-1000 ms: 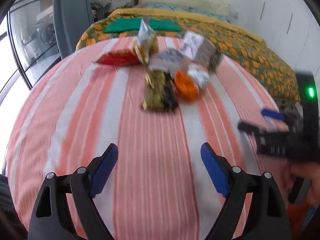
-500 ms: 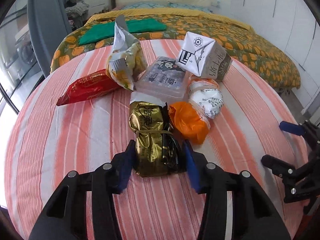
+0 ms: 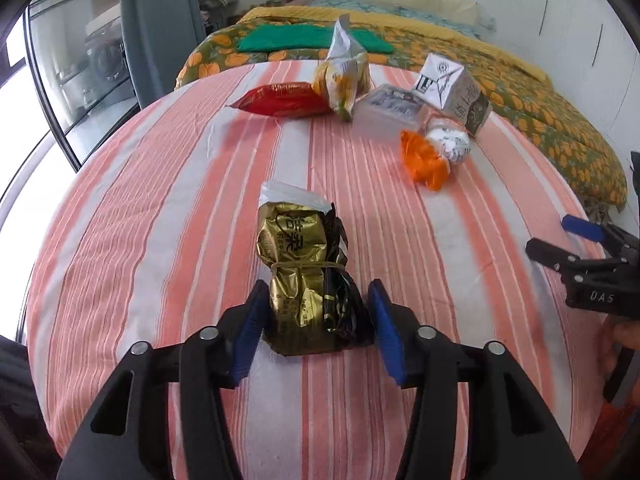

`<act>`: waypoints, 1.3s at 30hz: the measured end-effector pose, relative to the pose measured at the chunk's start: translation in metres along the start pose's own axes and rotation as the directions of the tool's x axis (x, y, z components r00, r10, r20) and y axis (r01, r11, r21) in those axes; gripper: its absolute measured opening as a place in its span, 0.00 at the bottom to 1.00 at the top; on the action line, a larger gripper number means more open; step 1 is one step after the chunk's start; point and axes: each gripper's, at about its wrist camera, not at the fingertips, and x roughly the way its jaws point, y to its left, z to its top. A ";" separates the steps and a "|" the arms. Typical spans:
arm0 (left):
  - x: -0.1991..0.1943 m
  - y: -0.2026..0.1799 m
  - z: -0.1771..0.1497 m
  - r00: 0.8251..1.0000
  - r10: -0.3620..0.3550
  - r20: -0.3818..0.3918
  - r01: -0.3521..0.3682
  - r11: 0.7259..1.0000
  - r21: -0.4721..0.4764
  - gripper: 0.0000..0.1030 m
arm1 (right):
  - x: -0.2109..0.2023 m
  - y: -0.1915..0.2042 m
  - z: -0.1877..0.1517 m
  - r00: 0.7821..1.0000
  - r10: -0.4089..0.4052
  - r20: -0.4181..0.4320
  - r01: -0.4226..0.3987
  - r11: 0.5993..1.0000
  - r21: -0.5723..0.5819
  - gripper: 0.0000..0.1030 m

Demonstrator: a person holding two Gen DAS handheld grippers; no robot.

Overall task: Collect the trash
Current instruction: 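Grasp the gold foil packet with left tool while right tool grasps orange-white bundle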

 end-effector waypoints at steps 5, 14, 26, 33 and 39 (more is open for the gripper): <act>0.009 0.002 0.002 0.999 0.037 0.008 -0.037 0.999 -0.002 0.73 | 0.001 -0.001 0.001 1.000 0.000 0.000 0.000 1.000 0.002 0.93; 0.012 0.000 0.001 0.999 0.032 -0.001 -0.032 0.999 0.008 0.81 | 0.002 0.019 0.043 0.968 0.244 0.052 -0.249 0.961 0.117 0.82; 0.014 -0.001 0.003 1.000 0.018 -0.005 -0.018 1.000 0.009 0.85 | 0.045 0.026 0.088 0.951 0.303 0.066 -0.307 0.893 0.328 0.46; 0.016 -0.004 0.004 1.000 0.021 -0.008 -0.020 1.000 0.016 0.86 | 0.003 0.011 0.068 0.952 0.300 -0.064 -0.293 0.951 0.099 0.45; 0.016 -0.005 0.005 1.000 0.025 -0.009 -0.025 1.000 0.018 0.86 | -0.032 0.039 0.030 0.996 0.005 -0.085 -0.034 0.941 -0.336 0.46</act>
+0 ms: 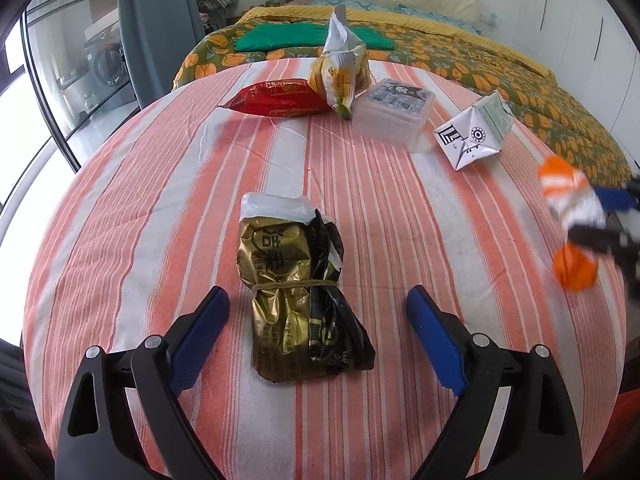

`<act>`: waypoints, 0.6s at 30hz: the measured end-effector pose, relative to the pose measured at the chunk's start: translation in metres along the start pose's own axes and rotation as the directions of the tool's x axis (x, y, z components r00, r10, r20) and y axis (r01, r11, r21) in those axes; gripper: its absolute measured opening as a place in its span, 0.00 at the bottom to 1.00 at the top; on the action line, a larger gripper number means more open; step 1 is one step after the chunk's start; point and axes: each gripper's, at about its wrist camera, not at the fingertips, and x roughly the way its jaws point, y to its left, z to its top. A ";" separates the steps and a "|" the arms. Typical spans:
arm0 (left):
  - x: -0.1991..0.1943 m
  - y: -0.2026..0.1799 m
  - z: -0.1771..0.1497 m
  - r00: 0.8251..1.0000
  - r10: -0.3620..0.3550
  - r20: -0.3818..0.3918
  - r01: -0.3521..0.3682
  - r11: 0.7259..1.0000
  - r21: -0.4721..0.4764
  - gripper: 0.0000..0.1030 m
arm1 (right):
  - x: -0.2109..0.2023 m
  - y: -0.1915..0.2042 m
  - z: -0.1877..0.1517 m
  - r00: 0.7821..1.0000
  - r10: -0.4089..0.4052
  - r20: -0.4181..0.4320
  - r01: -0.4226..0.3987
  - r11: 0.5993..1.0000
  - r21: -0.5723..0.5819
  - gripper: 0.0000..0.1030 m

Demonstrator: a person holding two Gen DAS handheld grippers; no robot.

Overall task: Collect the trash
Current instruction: 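Grasp the gold foil packet with left tool while right tool grasps orange-white bundle, then lift the gold packet with left tool while right tool lifts the bundle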

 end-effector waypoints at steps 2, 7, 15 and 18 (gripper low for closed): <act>0.000 0.000 0.000 1.000 0.000 0.000 0.000 1.000 0.000 0.86 | -0.001 0.013 -0.012 0.999 0.025 0.042 -0.024 1.000 -0.016 0.49; 0.000 0.001 0.000 1.000 -0.010 0.001 0.010 1.000 -0.003 0.88 | 0.013 0.019 -0.031 0.984 0.130 0.121 -0.146 0.980 0.132 0.69; -0.001 -0.001 -0.002 1.000 -0.015 -0.002 0.015 1.000 0.005 0.91 | 0.022 0.025 -0.039 0.985 0.100 0.139 -0.127 0.972 0.199 0.71; -0.001 -0.002 -0.003 1.000 -0.022 -0.009 0.022 1.000 0.022 0.92 | 0.021 0.024 -0.043 0.988 0.085 0.131 -0.111 0.972 0.208 0.76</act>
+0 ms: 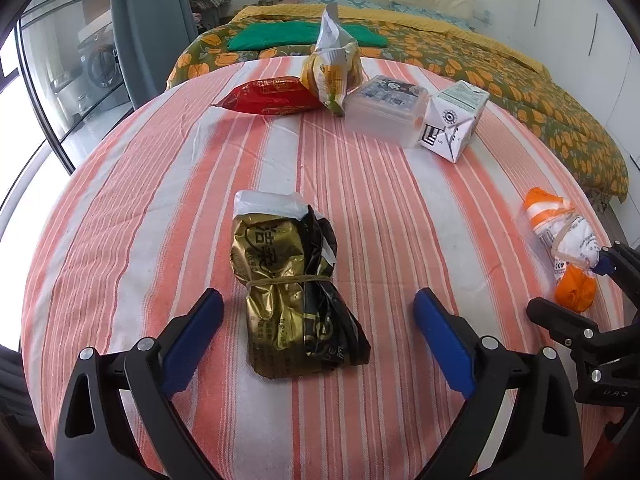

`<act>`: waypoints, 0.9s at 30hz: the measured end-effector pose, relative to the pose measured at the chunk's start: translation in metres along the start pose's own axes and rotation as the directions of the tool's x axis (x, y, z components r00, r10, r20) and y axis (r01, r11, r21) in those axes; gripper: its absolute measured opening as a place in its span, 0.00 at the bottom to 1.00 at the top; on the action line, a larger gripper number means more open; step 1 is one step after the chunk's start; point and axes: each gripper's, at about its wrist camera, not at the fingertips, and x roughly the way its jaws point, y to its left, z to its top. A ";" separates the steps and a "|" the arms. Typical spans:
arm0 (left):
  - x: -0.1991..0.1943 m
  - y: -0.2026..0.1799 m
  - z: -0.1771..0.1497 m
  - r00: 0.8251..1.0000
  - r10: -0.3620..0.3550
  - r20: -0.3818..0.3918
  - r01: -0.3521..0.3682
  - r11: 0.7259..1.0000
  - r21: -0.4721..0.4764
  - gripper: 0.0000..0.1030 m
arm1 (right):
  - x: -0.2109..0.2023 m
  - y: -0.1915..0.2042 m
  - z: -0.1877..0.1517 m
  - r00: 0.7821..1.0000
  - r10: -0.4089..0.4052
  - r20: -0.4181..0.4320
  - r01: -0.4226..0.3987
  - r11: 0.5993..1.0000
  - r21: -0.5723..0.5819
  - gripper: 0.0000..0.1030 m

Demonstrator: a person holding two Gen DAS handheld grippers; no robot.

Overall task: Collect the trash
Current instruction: 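Lift the gold packet with left tool while right tool lifts the bundle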

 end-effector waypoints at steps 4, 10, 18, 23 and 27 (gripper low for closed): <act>-0.006 0.003 -0.004 0.999 -0.008 -0.049 0.009 0.999 0.036 0.93 | -0.007 -0.008 -0.008 1.000 -0.007 -0.011 0.007 1.000 0.005 0.79; -0.026 0.037 -0.003 0.998 -0.046 -0.031 0.045 0.999 -0.031 0.93 | -0.020 -0.031 -0.013 0.999 0.031 -0.027 -0.029 0.995 0.096 0.79; -0.015 0.031 0.006 0.989 -0.146 -0.002 0.145 0.985 -0.095 0.86 | -0.007 -0.053 0.009 0.998 0.051 -0.031 -0.040 0.958 0.282 0.78; -0.002 0.004 0.005 1.000 -0.016 0.004 0.016 1.000 0.012 0.75 | -0.001 -0.042 0.015 0.998 -0.023 -0.063 0.036 0.978 0.203 0.57; -0.002 0.004 0.006 1.000 0.006 0.027 -0.006 1.000 0.000 0.58 | -0.004 -0.039 0.013 0.996 -0.041 -0.078 0.053 0.986 0.159 0.53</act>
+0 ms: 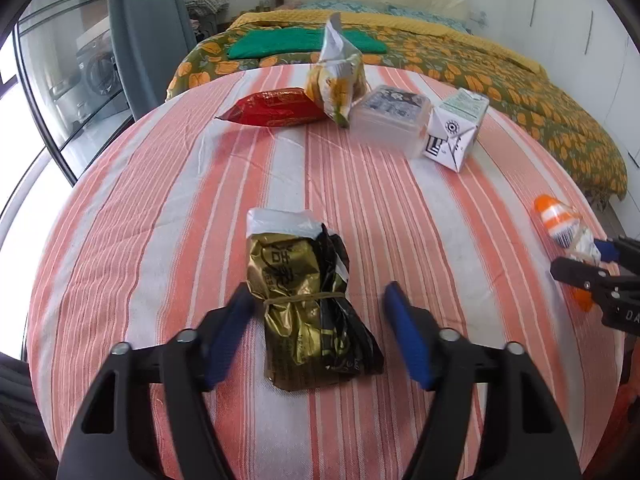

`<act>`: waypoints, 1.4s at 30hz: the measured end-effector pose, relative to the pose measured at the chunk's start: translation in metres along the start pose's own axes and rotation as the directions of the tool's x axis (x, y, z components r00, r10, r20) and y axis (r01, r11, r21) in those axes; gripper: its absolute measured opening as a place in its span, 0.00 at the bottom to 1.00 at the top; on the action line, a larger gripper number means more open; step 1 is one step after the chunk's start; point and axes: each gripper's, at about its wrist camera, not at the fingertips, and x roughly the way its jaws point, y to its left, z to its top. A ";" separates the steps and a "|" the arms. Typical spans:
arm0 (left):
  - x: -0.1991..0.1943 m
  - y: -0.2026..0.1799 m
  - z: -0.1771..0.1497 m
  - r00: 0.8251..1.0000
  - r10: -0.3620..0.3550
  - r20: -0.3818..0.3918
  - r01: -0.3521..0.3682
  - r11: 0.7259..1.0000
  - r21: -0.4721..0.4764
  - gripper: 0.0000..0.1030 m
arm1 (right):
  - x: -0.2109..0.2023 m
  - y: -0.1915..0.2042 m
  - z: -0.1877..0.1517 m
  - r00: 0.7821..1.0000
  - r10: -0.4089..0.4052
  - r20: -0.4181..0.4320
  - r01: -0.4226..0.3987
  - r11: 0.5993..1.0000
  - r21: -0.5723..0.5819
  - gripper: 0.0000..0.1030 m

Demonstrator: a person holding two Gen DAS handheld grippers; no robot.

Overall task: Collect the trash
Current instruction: 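Lift the gold packet with left tool while right tool lifts the bundle, then carry both items to the blue wastebasket and open both tools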

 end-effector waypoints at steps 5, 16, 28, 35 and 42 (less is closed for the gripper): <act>-0.003 0.011 0.001 1.000 -0.017 0.010 0.017 0.999 -0.041 0.38 | -0.012 -0.002 -0.009 0.999 0.029 0.016 -0.029 0.999 -0.017 0.53; -0.012 -0.010 -0.005 0.996 -0.089 0.007 0.089 0.996 -0.008 0.34 | -0.014 0.003 -0.025 1.000 -0.002 0.005 0.003 0.997 -0.075 0.64; -0.017 -0.015 -0.006 0.994 -0.111 0.021 0.111 0.994 -0.002 0.33 | -0.022 -0.009 -0.023 1.000 -0.014 0.028 0.014 1.000 -0.013 0.47; -0.025 -0.042 -0.015 0.978 -0.209 0.009 0.209 0.978 0.023 0.33 | -0.055 -0.042 -0.034 0.989 0.107 0.102 -0.113 0.992 0.050 0.47; -0.054 -0.121 -0.023 0.947 -0.321 0.022 0.317 0.944 0.091 0.33 | -0.093 -0.129 -0.063 0.988 0.016 0.155 -0.032 0.994 0.100 0.47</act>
